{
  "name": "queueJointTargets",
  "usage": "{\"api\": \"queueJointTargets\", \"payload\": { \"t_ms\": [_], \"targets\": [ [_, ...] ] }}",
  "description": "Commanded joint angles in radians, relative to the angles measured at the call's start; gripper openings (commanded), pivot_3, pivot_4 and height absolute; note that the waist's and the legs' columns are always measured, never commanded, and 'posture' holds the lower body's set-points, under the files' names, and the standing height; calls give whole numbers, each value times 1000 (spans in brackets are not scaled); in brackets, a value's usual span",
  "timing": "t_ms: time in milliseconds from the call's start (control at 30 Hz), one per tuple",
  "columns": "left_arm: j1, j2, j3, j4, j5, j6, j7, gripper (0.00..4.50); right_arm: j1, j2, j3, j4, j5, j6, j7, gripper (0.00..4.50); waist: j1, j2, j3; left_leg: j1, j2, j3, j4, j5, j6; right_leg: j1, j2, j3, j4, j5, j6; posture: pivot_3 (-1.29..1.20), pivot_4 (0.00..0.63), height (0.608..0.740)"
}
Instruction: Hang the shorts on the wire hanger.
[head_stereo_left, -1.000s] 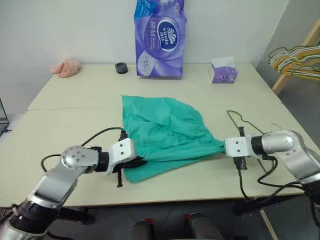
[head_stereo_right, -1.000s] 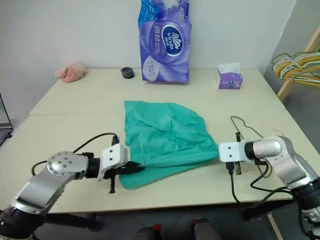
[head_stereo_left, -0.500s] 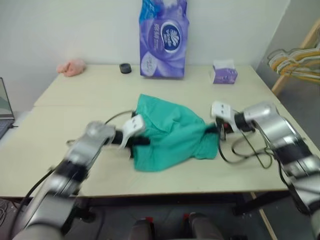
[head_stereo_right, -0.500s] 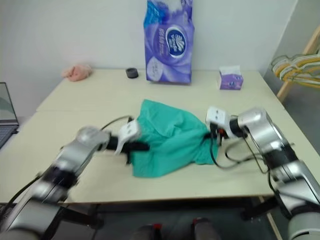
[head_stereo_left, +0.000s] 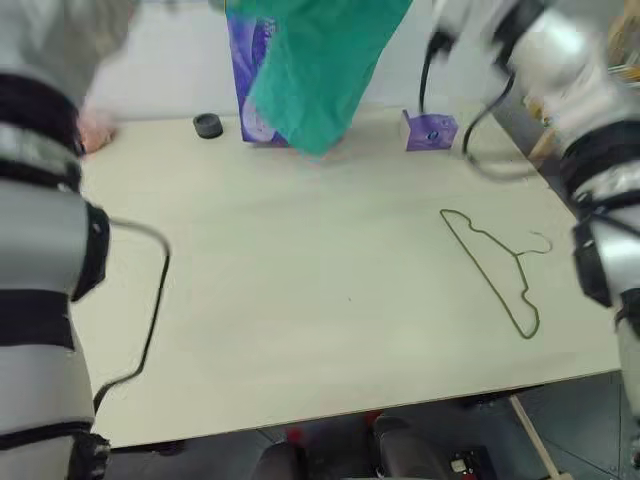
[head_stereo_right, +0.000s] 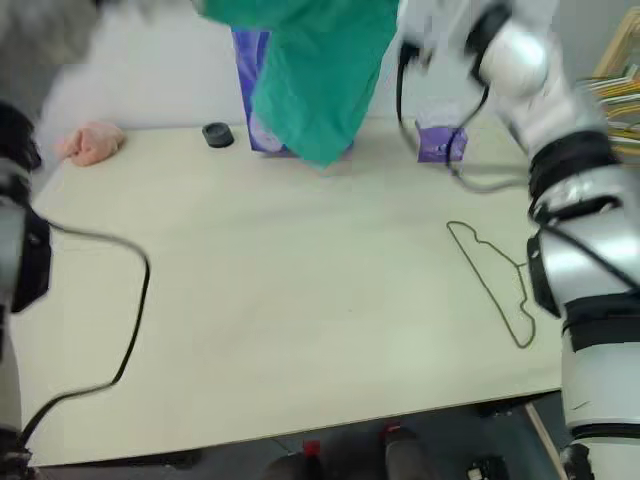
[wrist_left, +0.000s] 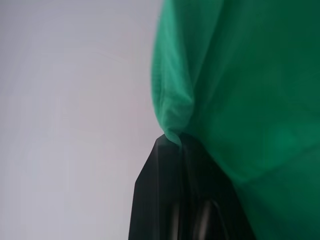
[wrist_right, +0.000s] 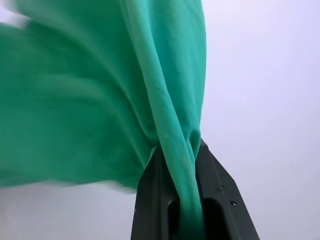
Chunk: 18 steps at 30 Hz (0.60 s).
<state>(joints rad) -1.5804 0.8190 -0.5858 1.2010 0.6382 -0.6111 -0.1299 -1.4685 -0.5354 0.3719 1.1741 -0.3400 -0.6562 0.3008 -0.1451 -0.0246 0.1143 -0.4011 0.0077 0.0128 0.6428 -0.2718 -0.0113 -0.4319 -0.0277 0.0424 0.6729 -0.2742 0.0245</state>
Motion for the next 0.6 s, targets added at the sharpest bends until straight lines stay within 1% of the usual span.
{"api": "queueJointTargets", "payload": {
  "t_ms": [33, 67, 100, 133, 200, 233, 267, 333, 367, 400, 467, 500, 533, 600],
  "targets": [
    [192, 84, -1, -22, -13, -49, -231, 0, 157, 7, -14, -45, 49, 3, 209, 70, -8, 0, 3, -1, -1, 2, 2, 0, 0, -3, 0, 0, 5, 0, 1, -100, 81, 740],
    [320, 114, 22, -52, -76, -40, -389, 0, 245, 11, -4, -102, 65, 5, 287, 70, -13, 0, 3, -2, -1, 4, 2, 0, -1, -7, -1, 1, 8, 3, 2, -100, 83, 740],
    [438, 147, 44, -106, -143, -40, -528, 0, 318, 11, 4, -162, 83, 25, 373, 70, -20, 1, 3, -2, -1, 4, 3, 2, -4, -7, -2, 1, 10, 6, 2, -102, 88, 740],
    [540, 172, 79, -177, -225, 0, -652, 0, 372, 7, 9, -222, 97, 34, 438, 70, -28, 1, 4, -1, 0, 4, 5, 4, -7, -6, -2, 1, 10, 8, 2, -101, 90, 740],
    [724, 241, 134, -398, -367, 109, -843, 0, 441, -3, -8, -348, 131, 86, 513, 70, -43, 1, 5, -2, 2, 3, 9, 5, -9, -6, -3, 1, 12, 11, 3, -101, 89, 740],
    [805, 267, 166, -519, -449, 199, -925, 0, 471, -13, -15, -414, 146, 112, 550, 70, -51, 2, 7, -4, 2, 1, 13, 5, -9, -6, -3, 1, 14, 12, 3, -100, 88, 740],
    [870, 293, 191, -623, -503, 268, -981, 0, 499, -23, -21, -477, 165, 148, 596, 70, -50, 1, 7, -9, 3, -3, 22, 5, -9, -9, -3, 1, 19, 12, 3, -100, 88, 740],
    [979, 349, 228, -796, -579, 380, -1065, 0, 562, -67, -11, -615, 202, 216, 722, 70, -46, 1, 7, -11, 2, -7, 29, 4, -6, -9, -3, 0, 25, 12, 3, -95, 81, 740],
    [1018, 368, 246, -862, -606, 430, -1089, 0, 590, -87, -7, -675, 217, 248, 764, 70, -42, 0, 7, -10, 3, -11, 33, 3, -4, -5, -2, -4, 25, 12, 3, -95, 81, 740],
    [1065, 395, 261, -928, -632, 466, -1116, 0, 628, -118, 2, -754, 236, 290, 817, 70, -34, 1, 8, -7, 3, -13, 34, 2, -4, -1, 0, -5, 25, 13, 3, -96, 80, 740],
    [1131, 427, 290, -1018, -664, 515, -1149, 0, 682, -157, 10, -863, 258, 353, 875, 70, -16, 2, 8, 9, 3, -13, 33, 1, -1, 17, 4, -5, 22, 13, 3, -97, 79, 740],
    [1186, 452, 309, -1083, -704, 557, -1173, 0, 727, -178, 14, -930, 273, 396, 899, 70, -8, 1, 7, 19, 4, -13, 31, 0, -1, 27, 5, -6, 18, 10, 7, -98, 78, 740],
    [1225, 467, 325, -1130, -730, 591, -1188, 0, 757, -189, 13, -975, 281, 428, 913, 70, 0, 1, 7, 23, 4, -12, 28, 0, -1, 30, 5, -5, 16, 10, 7, -99, 77, 740],
    [1335, 500, 364, -1255, -812, 676, -1215, 0, 832, -208, 12, -1054, 284, 468, 917, 70, 10, 0, 6, 22, 4, -11, 27, 0, -1, 29, 5, -4, 13, 10, 7, -98, 77, 740]
  ]
}}
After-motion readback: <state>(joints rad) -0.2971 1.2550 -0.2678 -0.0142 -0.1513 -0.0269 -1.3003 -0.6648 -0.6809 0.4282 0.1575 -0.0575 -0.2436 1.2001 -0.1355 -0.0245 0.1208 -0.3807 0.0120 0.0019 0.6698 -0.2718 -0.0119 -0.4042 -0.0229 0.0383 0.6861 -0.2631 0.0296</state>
